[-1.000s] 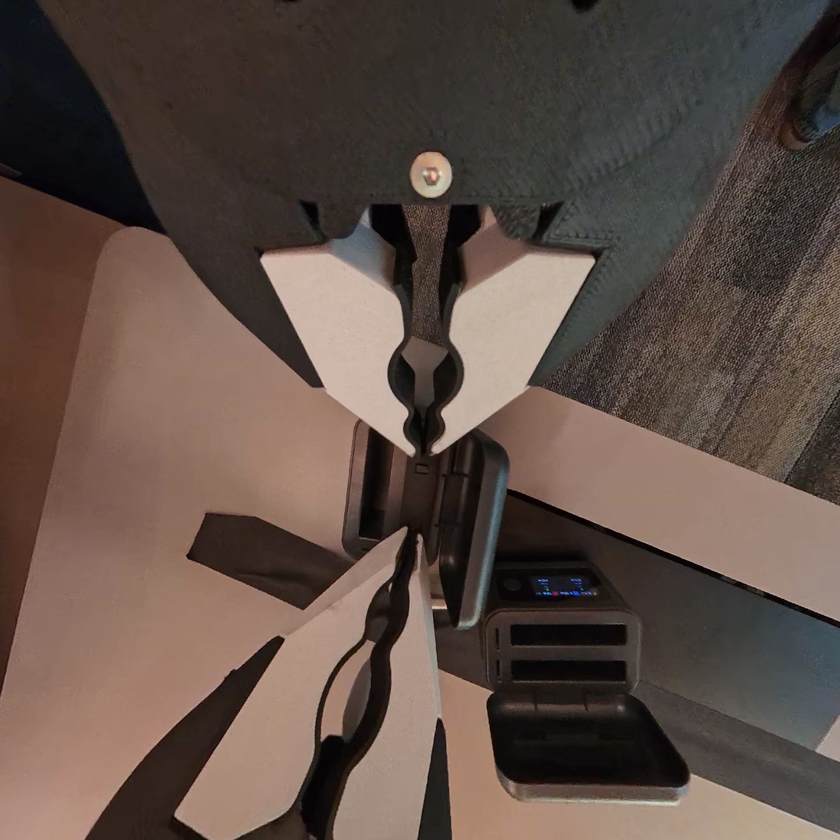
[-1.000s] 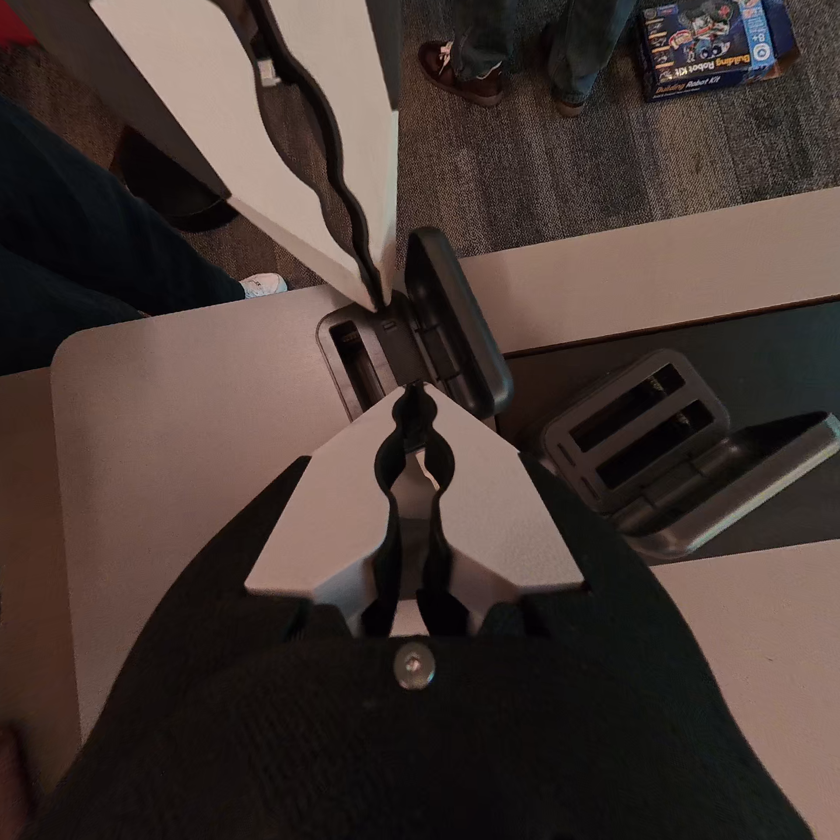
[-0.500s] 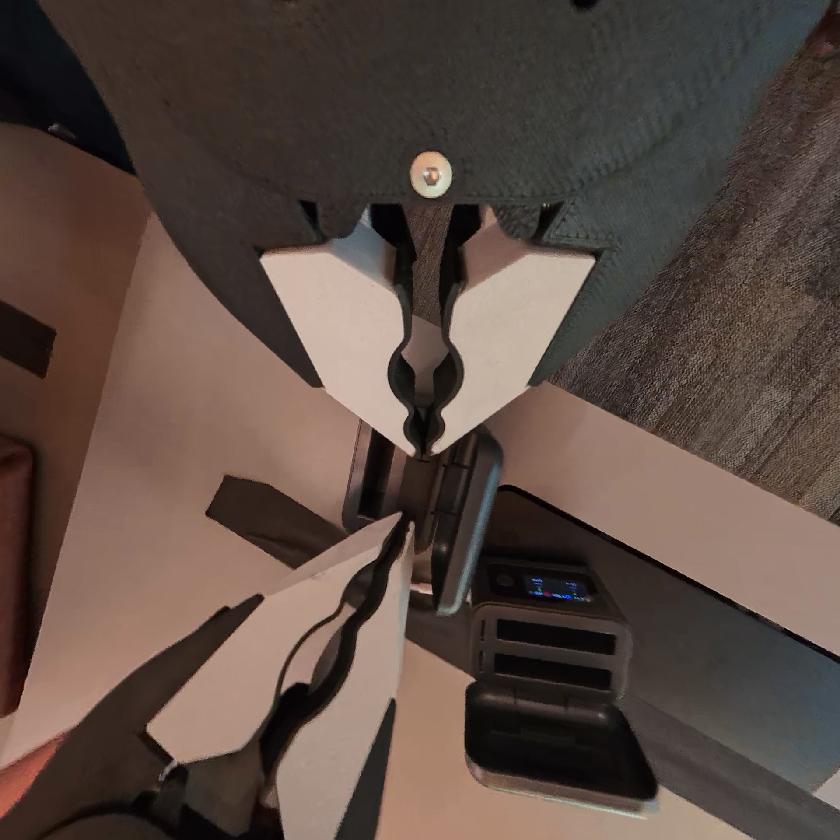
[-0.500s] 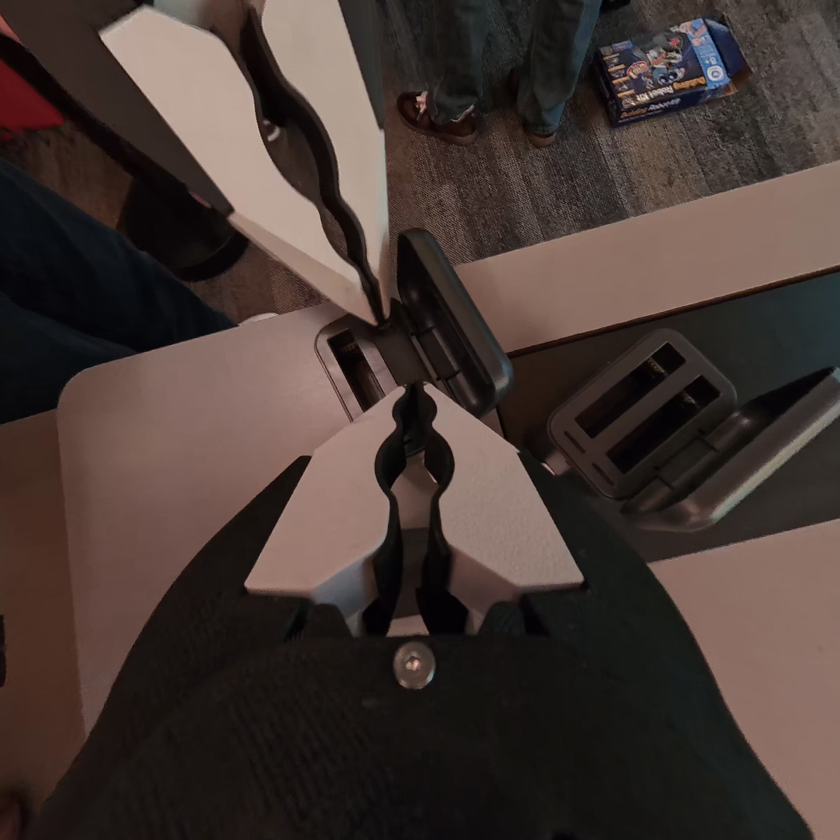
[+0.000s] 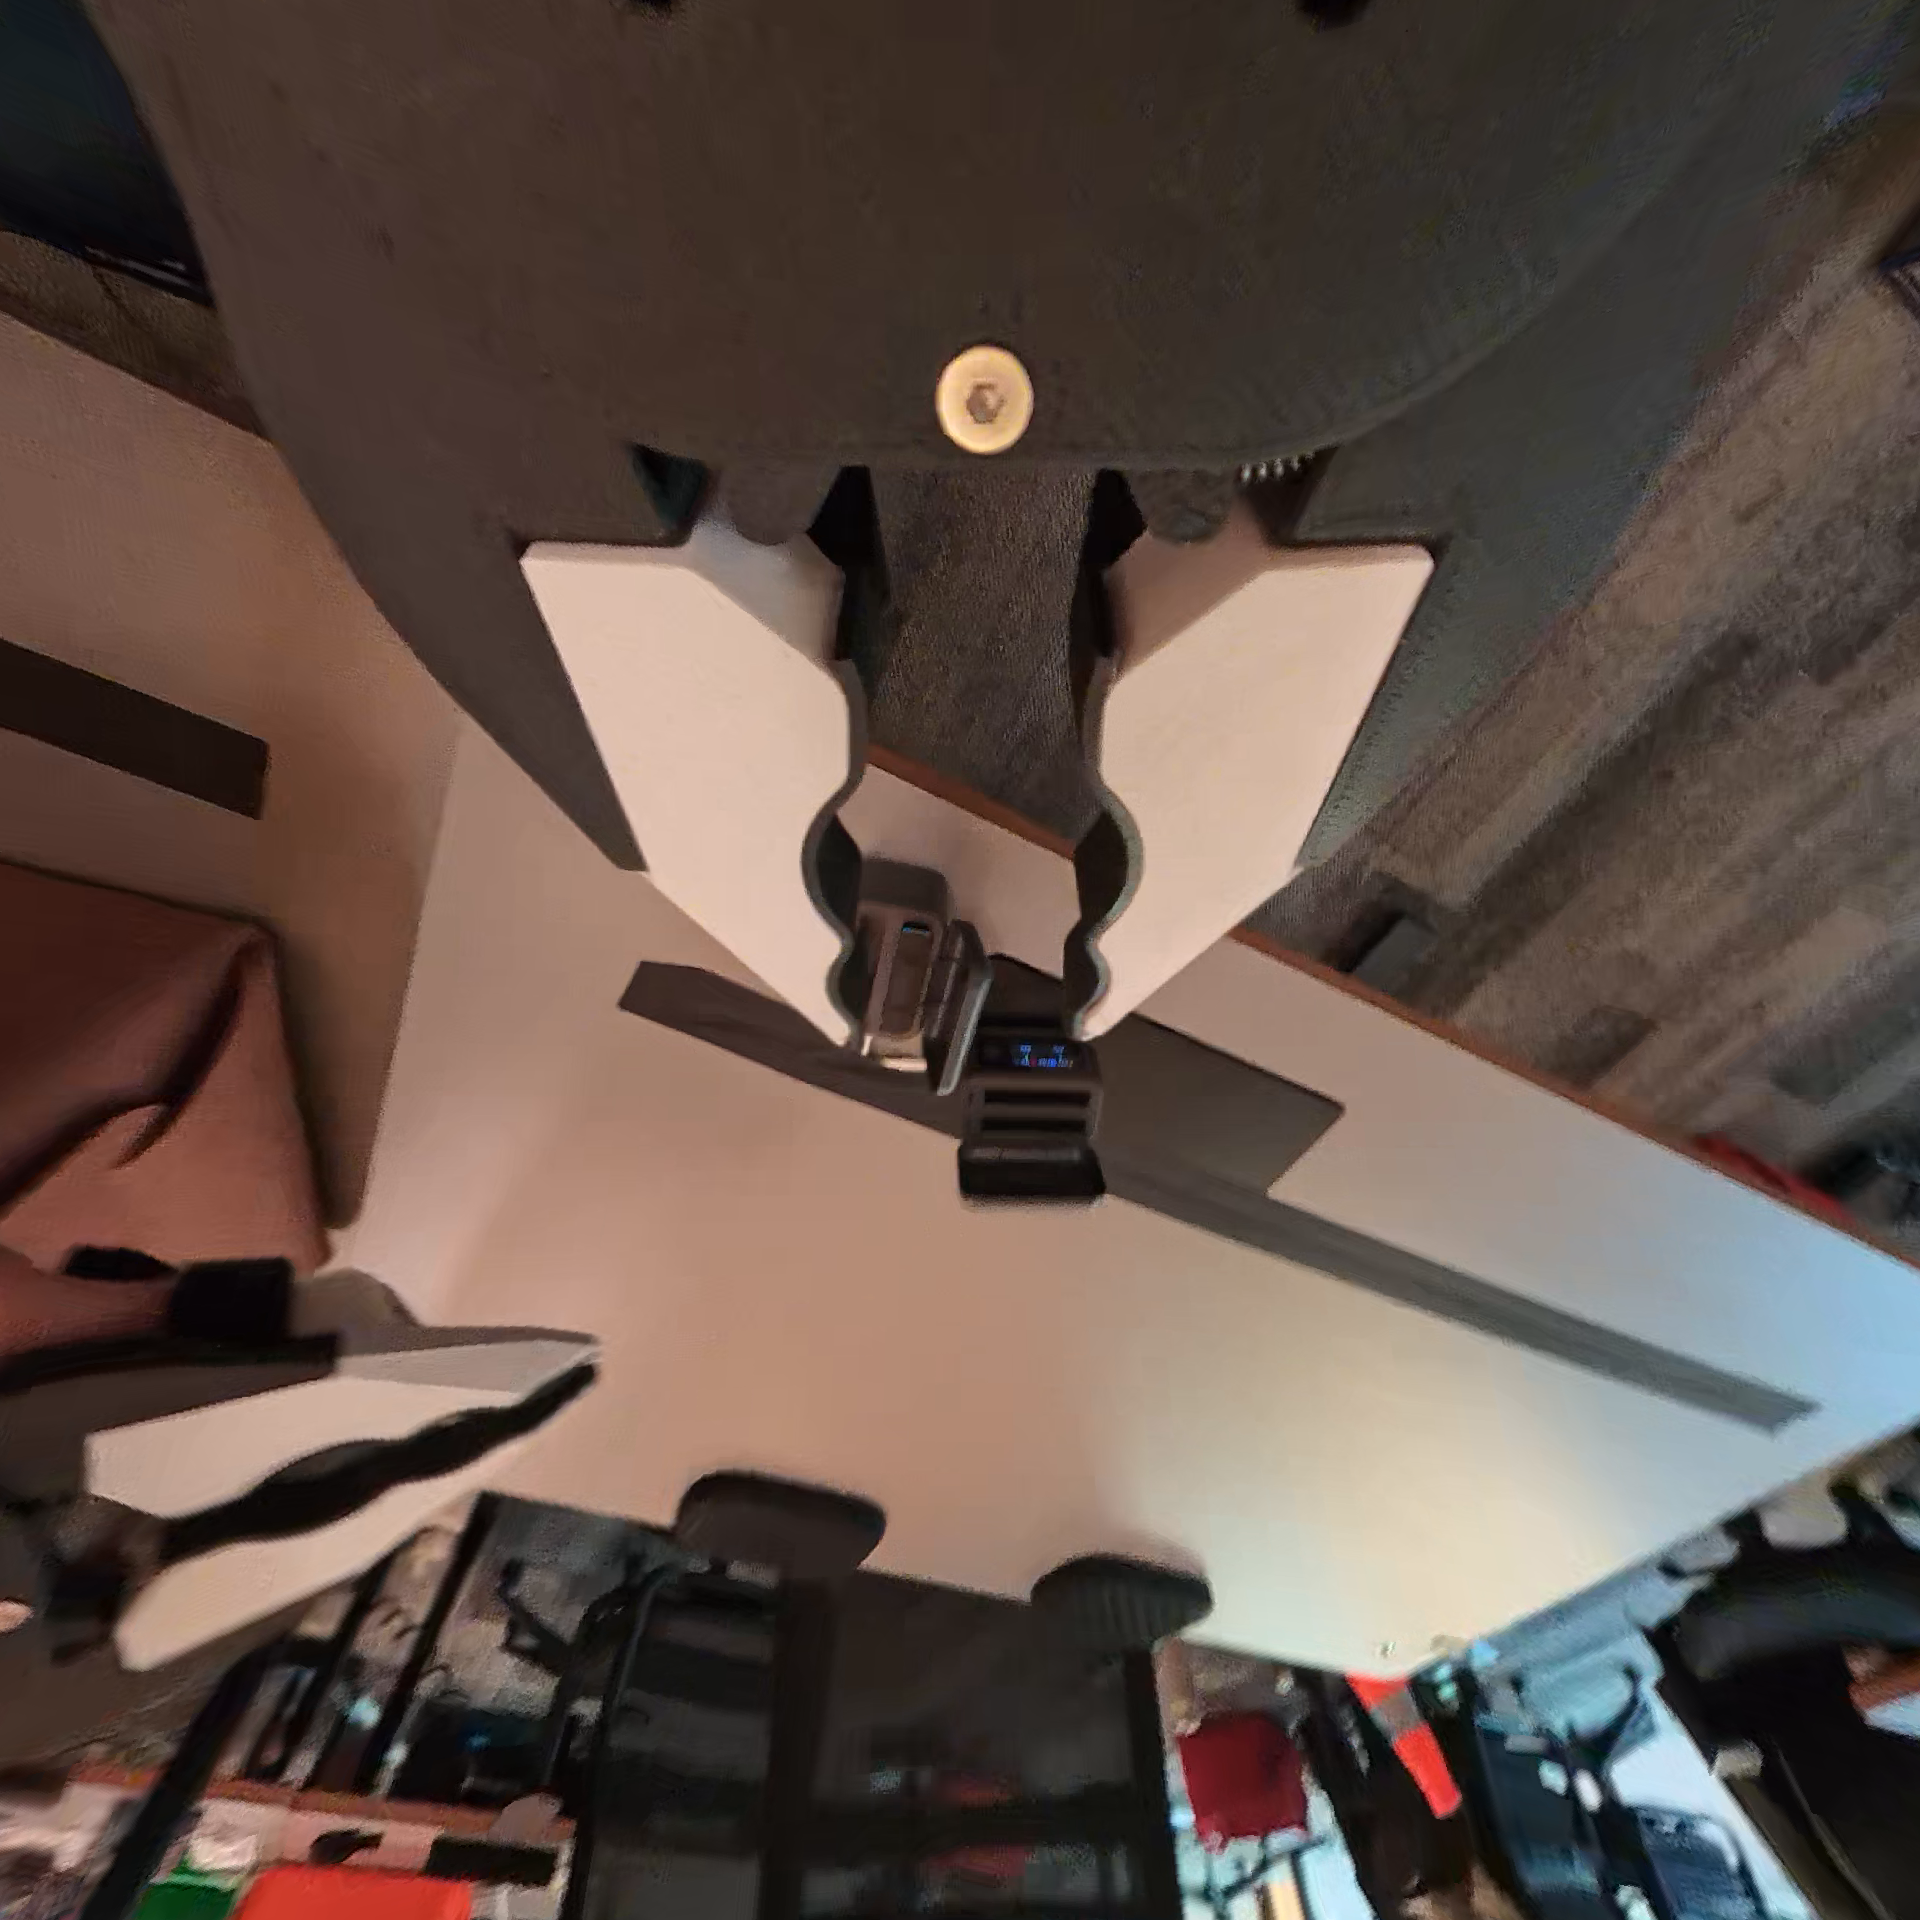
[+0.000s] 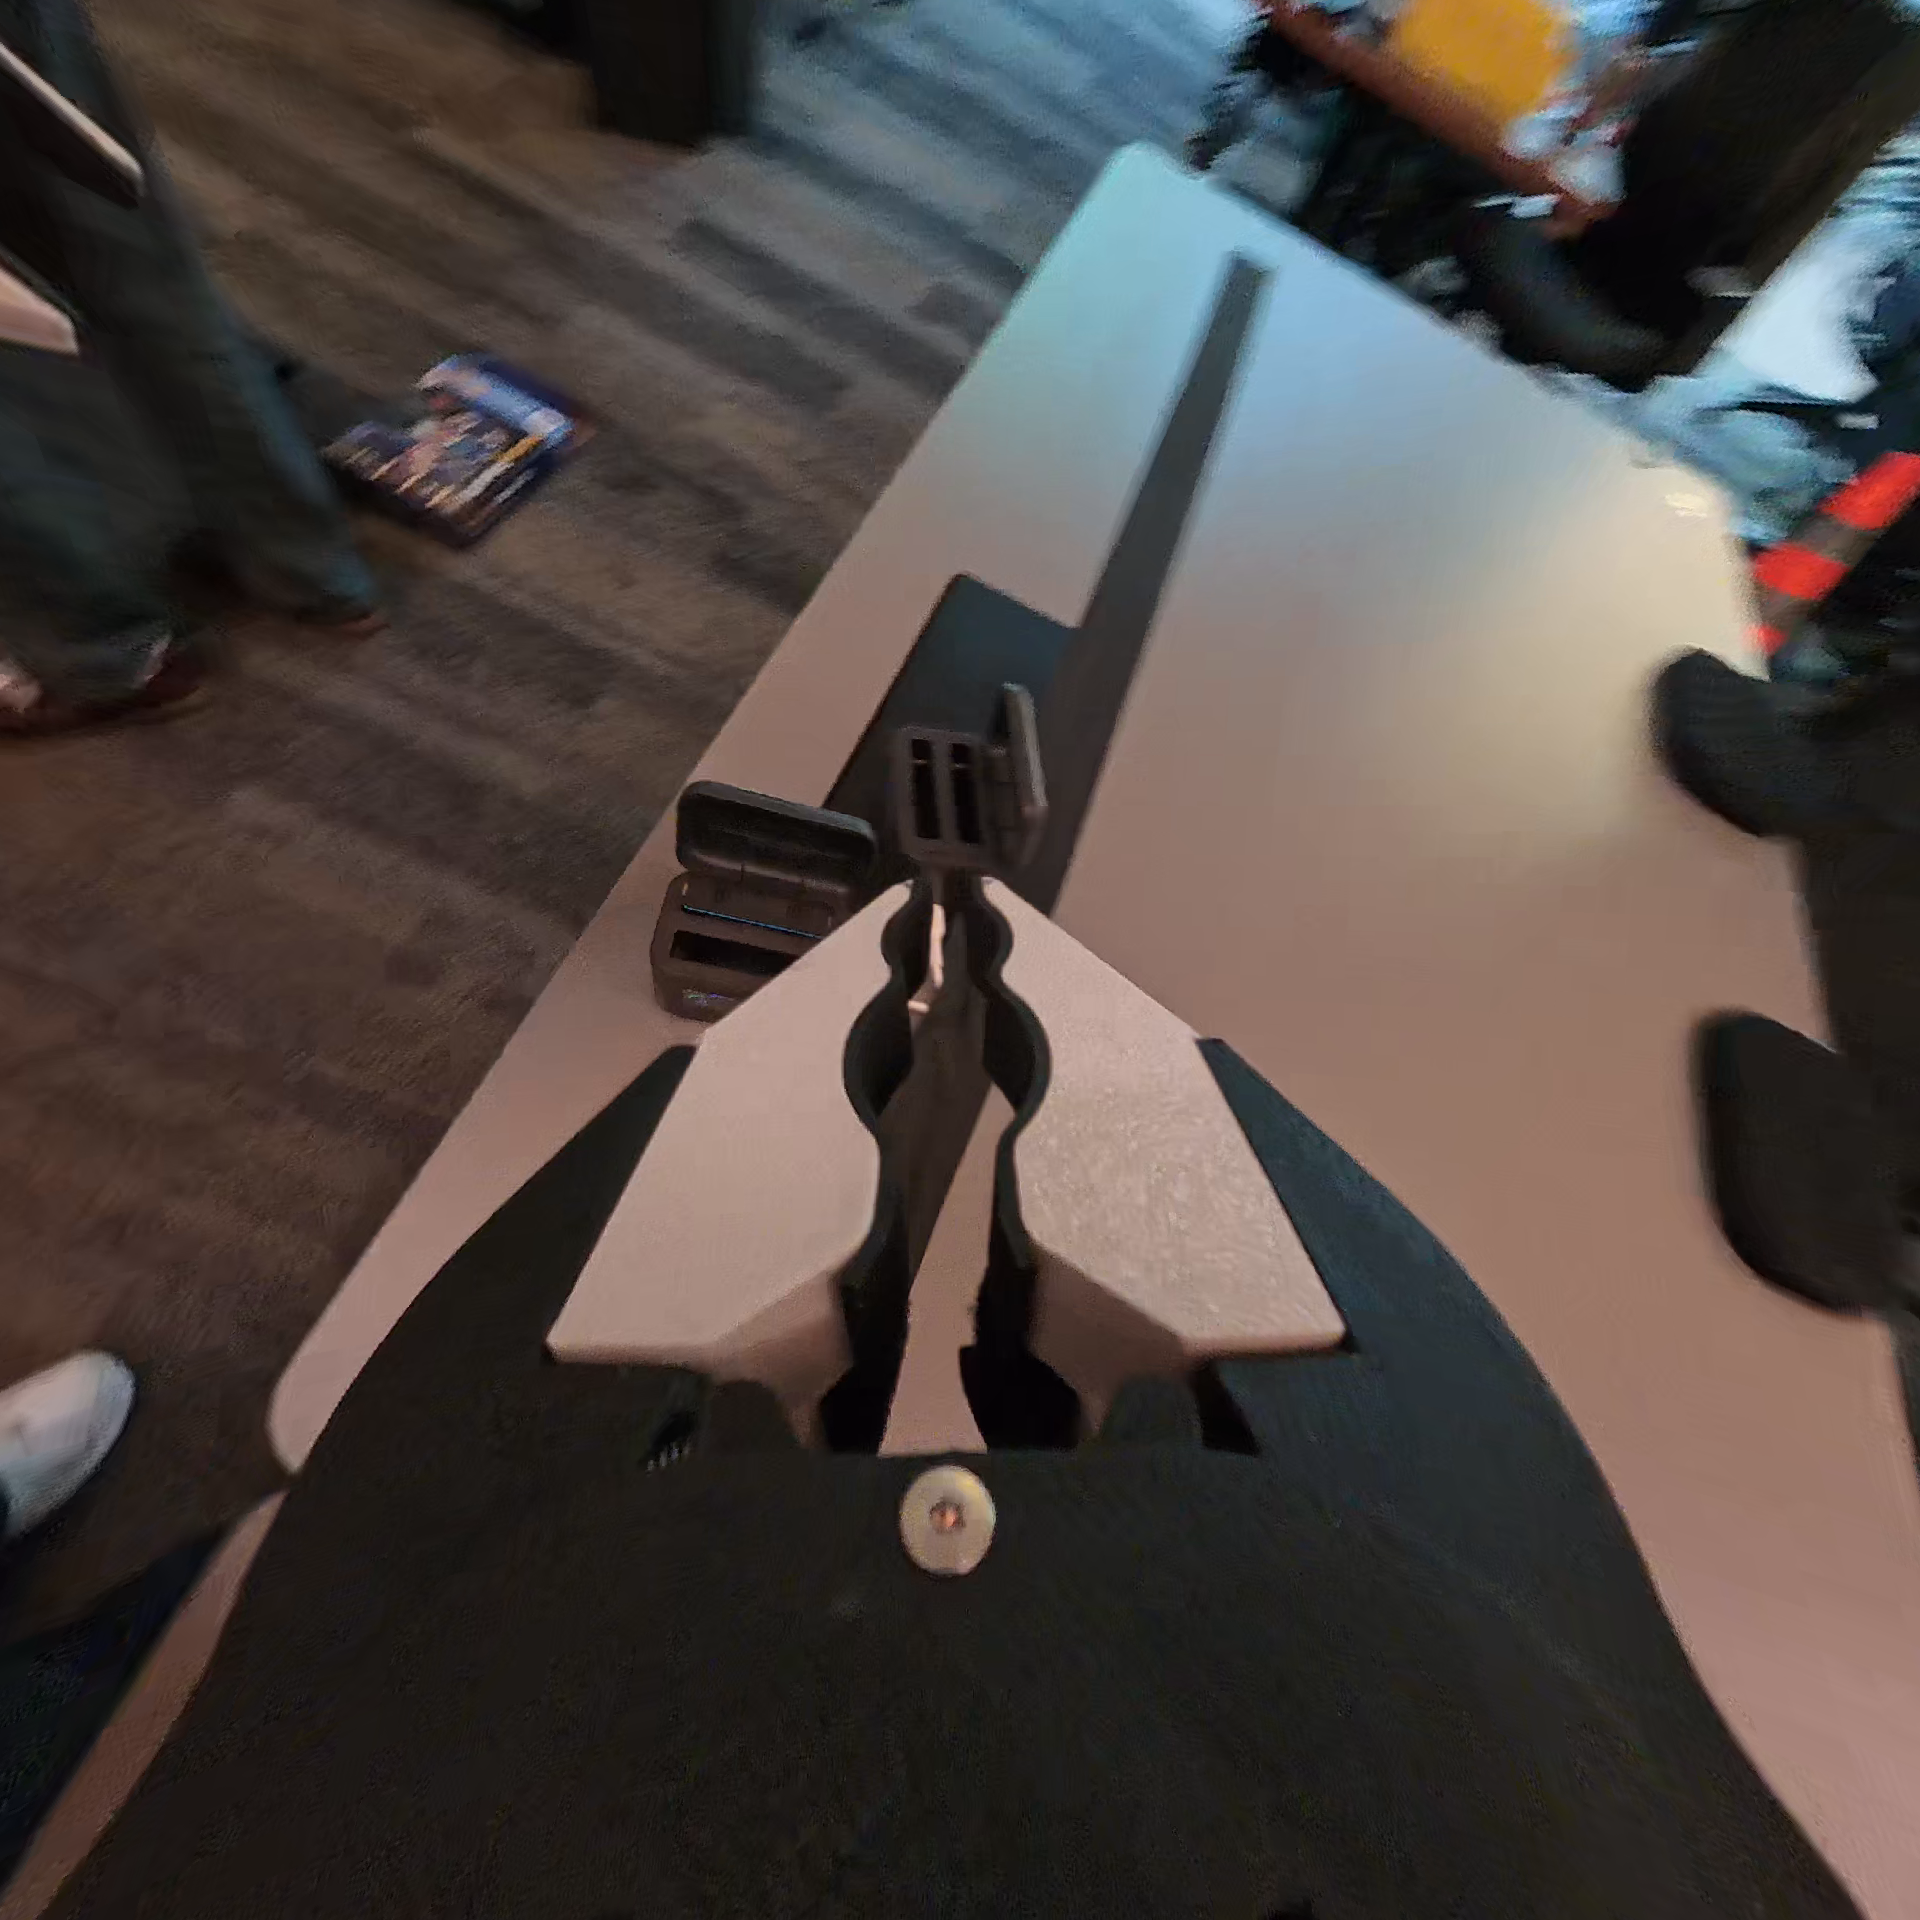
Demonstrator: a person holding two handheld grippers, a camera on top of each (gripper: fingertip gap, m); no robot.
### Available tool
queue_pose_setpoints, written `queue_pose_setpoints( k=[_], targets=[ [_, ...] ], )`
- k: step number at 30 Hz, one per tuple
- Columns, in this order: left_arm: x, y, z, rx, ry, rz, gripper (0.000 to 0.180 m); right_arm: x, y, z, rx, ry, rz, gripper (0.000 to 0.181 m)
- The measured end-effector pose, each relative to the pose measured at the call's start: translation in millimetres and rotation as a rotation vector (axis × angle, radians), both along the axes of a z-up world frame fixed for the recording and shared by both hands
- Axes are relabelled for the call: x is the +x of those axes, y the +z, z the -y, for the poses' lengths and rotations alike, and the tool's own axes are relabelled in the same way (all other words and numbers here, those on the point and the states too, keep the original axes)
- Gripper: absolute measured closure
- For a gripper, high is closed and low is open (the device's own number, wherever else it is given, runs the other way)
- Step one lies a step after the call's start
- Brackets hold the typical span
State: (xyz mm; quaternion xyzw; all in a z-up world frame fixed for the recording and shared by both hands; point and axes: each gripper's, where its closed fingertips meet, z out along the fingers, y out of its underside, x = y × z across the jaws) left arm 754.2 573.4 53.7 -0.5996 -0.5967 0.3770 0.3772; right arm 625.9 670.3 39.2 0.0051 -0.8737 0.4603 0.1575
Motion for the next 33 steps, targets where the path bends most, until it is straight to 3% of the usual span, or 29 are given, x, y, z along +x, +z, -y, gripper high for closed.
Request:
queue_pose_setpoints(
  k=[6,10,16,20,25,28,33],
  targets=[
    [26.2,86.8,-69.3,-0.082,-0.333,-0.126,0.122,79.0,100.2,-141.9,-0.212,-0.408,-0.027,0.161],
    [48.6,112.9,-160.0,-0.091,-0.563,-0.214,0.111,153.5,133.9,-281.2,-0.209,-0.760,-0.139,0.149],
    [130.8,168.9,-361.4,0.001,-0.986,-0.300,0.108,319.4,167.2,-511.7,-0.093,-1.274,-0.264,0.139],
    [214.8,173.9,-507.9,-0.062,-1.263,-0.289,0.107,477.4,164.6,-663.2,-0.078,-1.672,-0.262,0.136],
    [369.5,169.1,-708.5,-0.021,-1.608,-0.271,0.107,709.5,154.6,-812.2,-0.080,-2.076,-0.260,0.132],
    [470.2,162.5,-828.1,-0.002,-1.733,-0.303,0.106,836.8,153.6,-880.4,-0.097,-2.218,-0.254,0.130],
    [656.7,160.9,-994.7,0.107,-2.013,-0.213,0.104,1000.2,161.5,-957.4,-0.037,-2.385,-0.209,0.129]
  ],
)
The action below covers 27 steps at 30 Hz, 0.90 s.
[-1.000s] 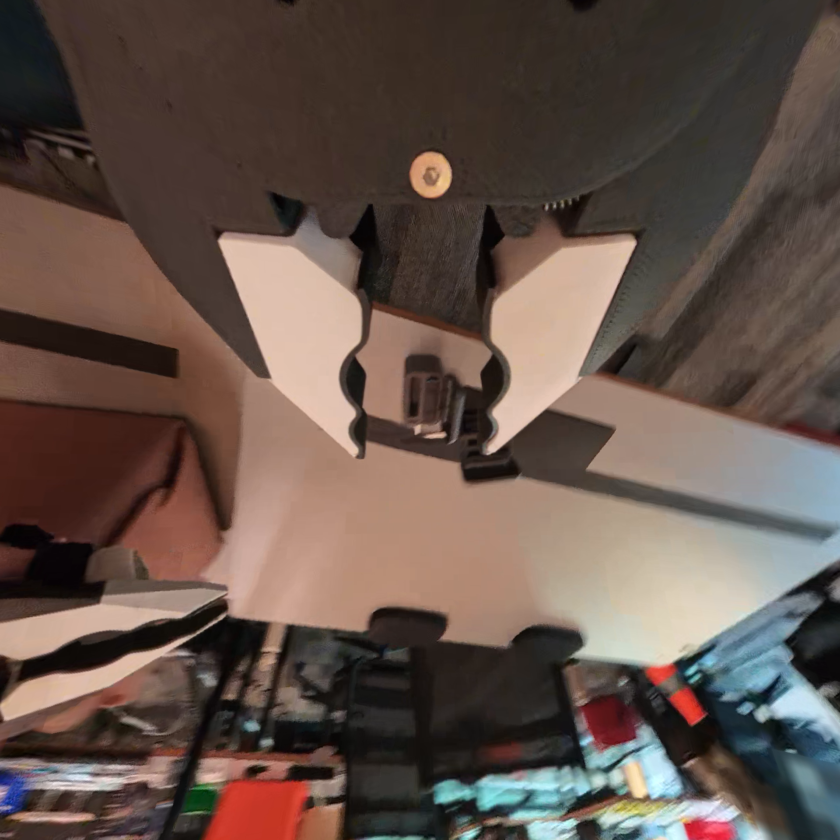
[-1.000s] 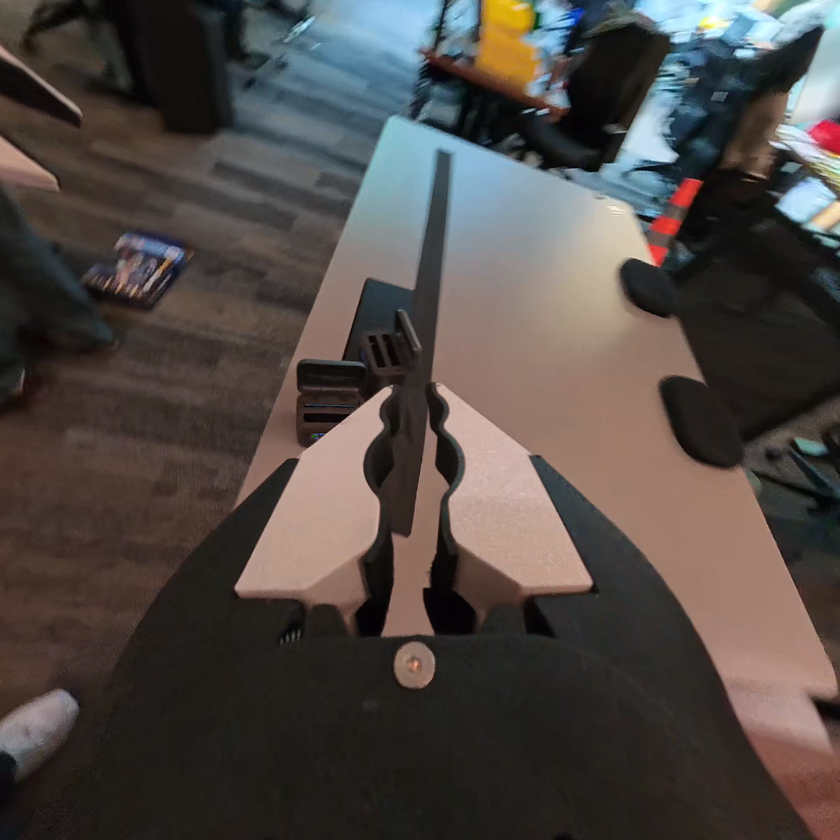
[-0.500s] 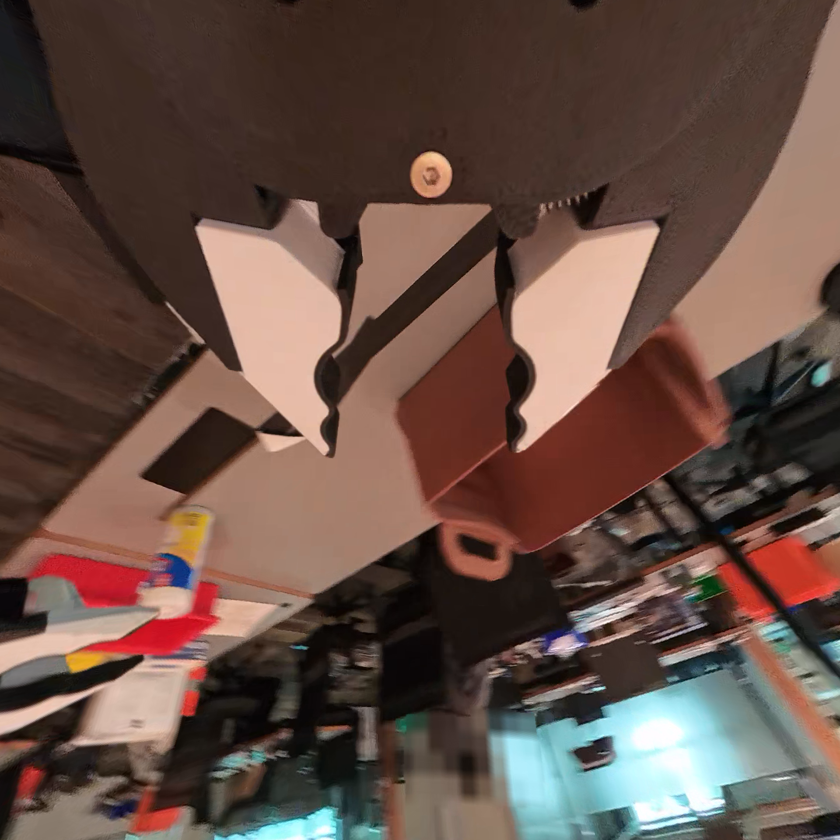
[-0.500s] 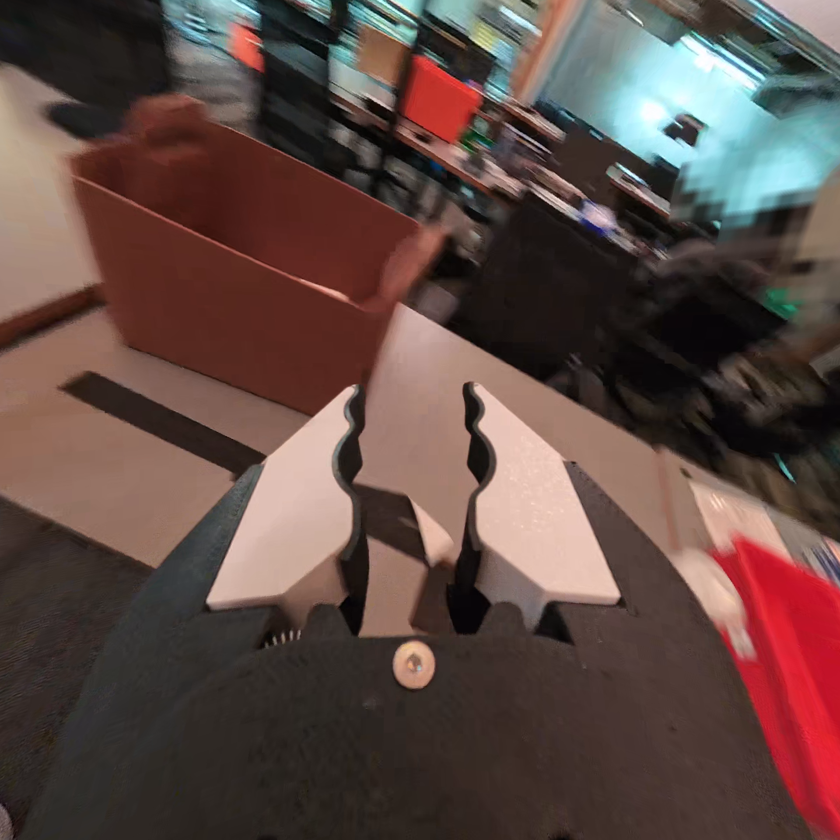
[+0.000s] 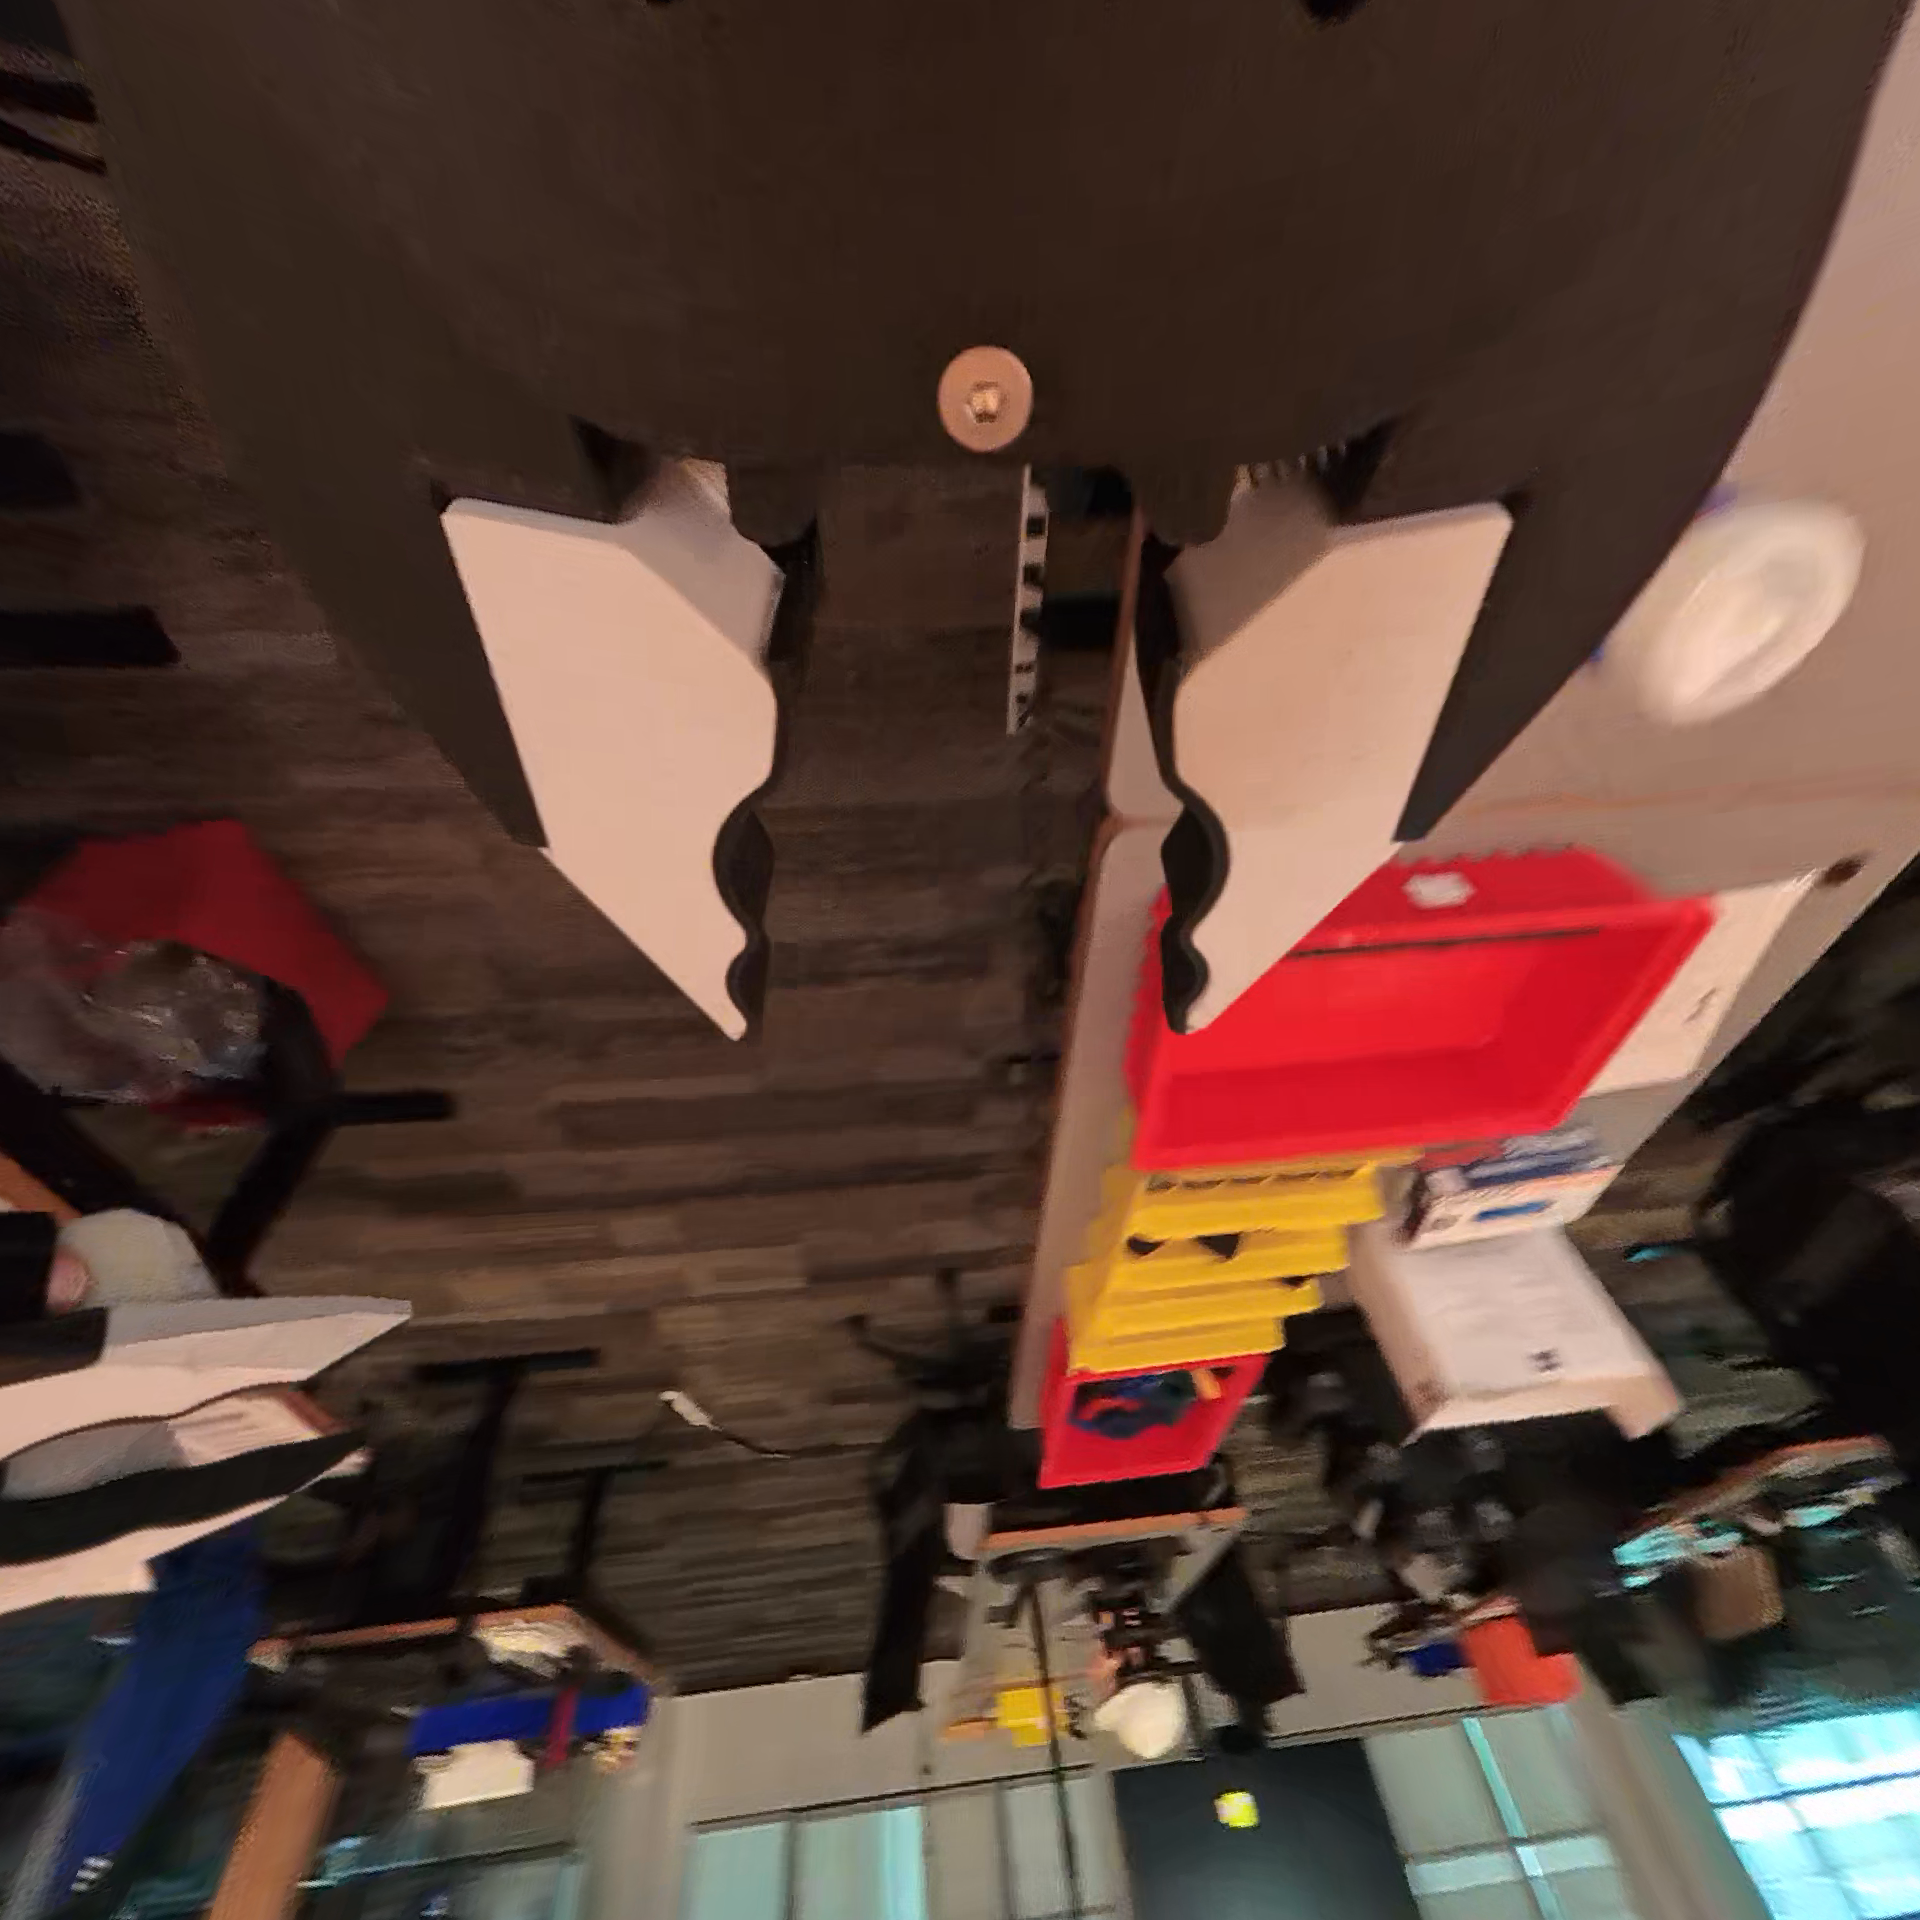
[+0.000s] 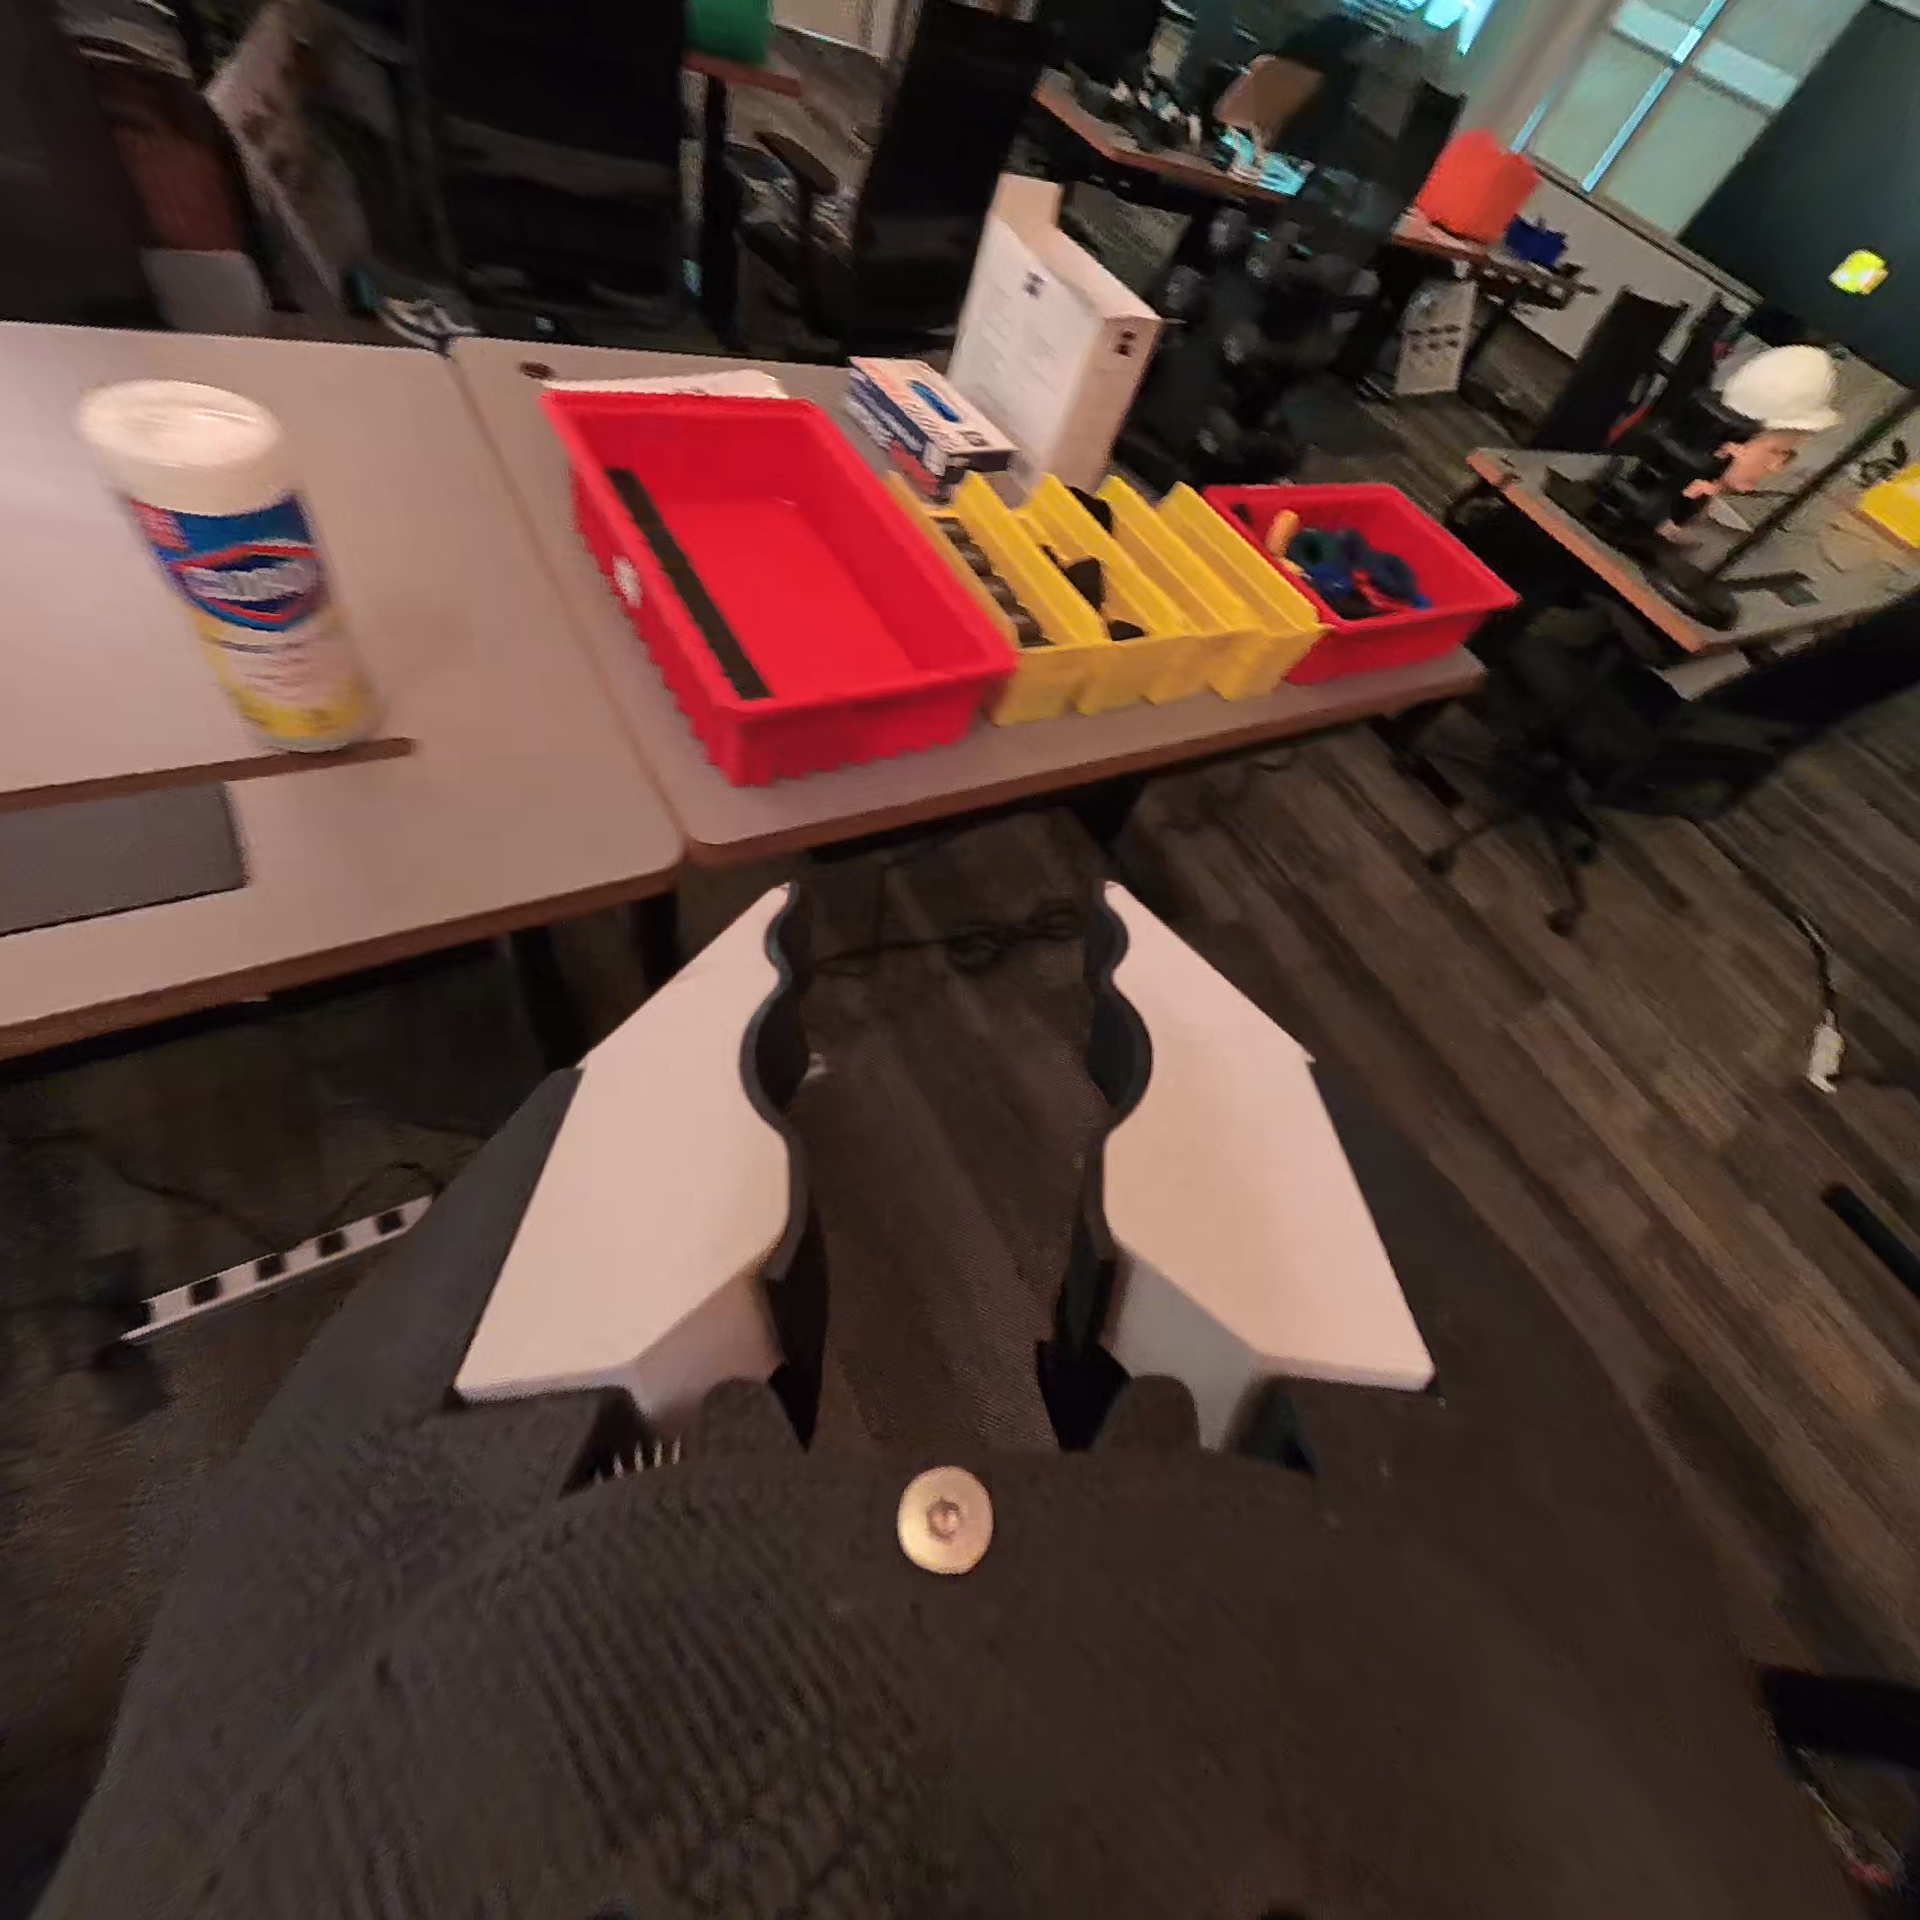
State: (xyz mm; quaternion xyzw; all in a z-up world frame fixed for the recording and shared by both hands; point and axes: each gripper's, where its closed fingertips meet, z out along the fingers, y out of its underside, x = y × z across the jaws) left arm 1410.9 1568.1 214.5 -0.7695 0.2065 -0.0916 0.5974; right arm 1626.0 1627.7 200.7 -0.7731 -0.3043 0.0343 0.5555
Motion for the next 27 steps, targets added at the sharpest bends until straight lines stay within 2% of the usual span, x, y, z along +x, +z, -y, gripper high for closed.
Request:
queue_pose_setpoints(
  k=[5,12,16,18,23,27],
  targets=[
    [114.9,3.8,-111.3,0.007,-0.152,0.011,0.105,94.8,5.6,-60.6,0.006,-0.098,-0.020,0.130],
    [176.2,-31.0,-258.7,-0.055,-0.221,0.043,0.108,162.5,-18.1,-185.8,-0.039,-0.137,0.014,0.132],
    [191.4,-47.2,-360.9,-0.063,-0.266,0.037,0.117,168.3,-32.2,-284.7,-0.080,0.003,-0.023,0.140],
    [193.7,-48.9,-418.9,-0.092,-0.277,0.025,0.115,177.1,-42.5,-332.6,-0.121,0.019,-0.016,0.140],
    [198.3,-27.9,-546.3,-0.095,-0.246,0.019,0.116,183.9,-54.1,-445.1,-0.185,0.141,-0.020,0.142],
    [192.7,-28.0,-637.5,-0.071,-0.147,-0.017,0.117,197.7,-63.5,-549.8,-0.201,0.204,0.074,0.147]
  ],
)
